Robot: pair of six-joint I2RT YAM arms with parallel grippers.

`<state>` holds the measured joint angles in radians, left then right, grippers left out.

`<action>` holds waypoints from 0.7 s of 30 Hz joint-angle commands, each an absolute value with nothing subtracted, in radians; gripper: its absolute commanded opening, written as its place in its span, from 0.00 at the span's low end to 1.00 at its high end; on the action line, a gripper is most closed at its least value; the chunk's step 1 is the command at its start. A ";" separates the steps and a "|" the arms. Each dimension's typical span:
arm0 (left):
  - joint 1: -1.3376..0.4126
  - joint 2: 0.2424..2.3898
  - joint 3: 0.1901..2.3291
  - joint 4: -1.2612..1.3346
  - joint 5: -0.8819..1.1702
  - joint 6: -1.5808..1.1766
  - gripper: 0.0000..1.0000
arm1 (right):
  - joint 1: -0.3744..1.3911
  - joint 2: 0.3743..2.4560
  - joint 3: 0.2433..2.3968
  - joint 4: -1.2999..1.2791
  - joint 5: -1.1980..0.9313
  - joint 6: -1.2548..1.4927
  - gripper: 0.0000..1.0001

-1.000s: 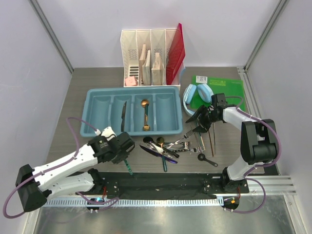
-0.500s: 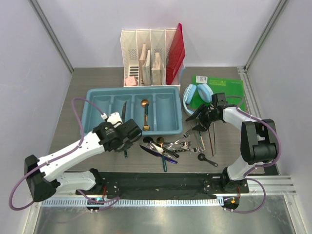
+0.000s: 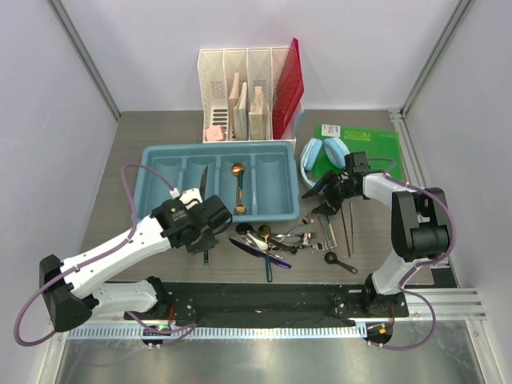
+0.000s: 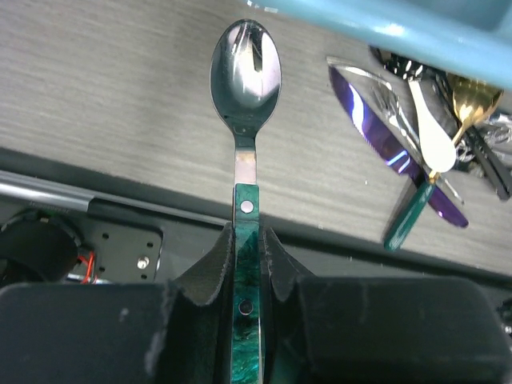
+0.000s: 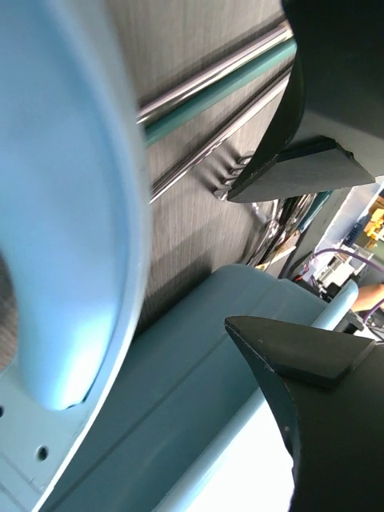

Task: Sort the eating utensils into containers
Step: Place the spoon in the storage box.

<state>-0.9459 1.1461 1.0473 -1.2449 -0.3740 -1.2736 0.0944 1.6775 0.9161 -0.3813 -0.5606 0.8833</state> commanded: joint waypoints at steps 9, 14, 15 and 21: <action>-0.942 1.051 1.161 -1.371 -0.241 -1.260 0.00 | 0.092 1.721 0.971 -0.359 -0.581 0.871 0.64; -0.942 1.100 1.308 -1.414 -0.247 -1.192 0.00 | 0.091 1.718 0.963 -0.359 -0.587 0.870 0.64; -0.940 1.114 1.334 -1.422 -0.245 -1.171 0.00 | 0.091 1.718 0.963 -0.360 -0.588 0.870 0.64; -0.942 1.210 1.505 -1.439 -0.264 -1.092 0.00 | 0.091 1.726 0.968 -0.362 -0.594 0.868 0.64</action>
